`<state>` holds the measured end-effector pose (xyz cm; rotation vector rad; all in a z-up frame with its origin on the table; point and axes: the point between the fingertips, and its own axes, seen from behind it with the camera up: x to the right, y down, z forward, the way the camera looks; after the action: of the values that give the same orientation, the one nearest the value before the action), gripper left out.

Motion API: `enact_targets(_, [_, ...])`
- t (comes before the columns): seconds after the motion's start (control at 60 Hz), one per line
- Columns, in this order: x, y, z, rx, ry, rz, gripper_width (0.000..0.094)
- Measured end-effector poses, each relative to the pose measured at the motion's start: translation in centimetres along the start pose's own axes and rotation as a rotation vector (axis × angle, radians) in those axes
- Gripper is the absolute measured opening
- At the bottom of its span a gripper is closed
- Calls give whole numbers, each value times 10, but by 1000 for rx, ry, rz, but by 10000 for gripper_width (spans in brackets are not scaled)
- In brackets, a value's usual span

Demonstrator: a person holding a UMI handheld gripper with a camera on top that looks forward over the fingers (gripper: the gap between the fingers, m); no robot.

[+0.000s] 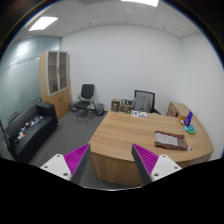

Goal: Fold towel

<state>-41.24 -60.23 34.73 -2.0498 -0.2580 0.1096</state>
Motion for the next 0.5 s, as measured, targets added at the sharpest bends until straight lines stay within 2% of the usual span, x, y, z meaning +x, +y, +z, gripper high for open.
enact_targets(0.267, [5,31,18,-70,-1,8,859])
enact_targets(0.5, [60,98,84,-181,35,33,862])
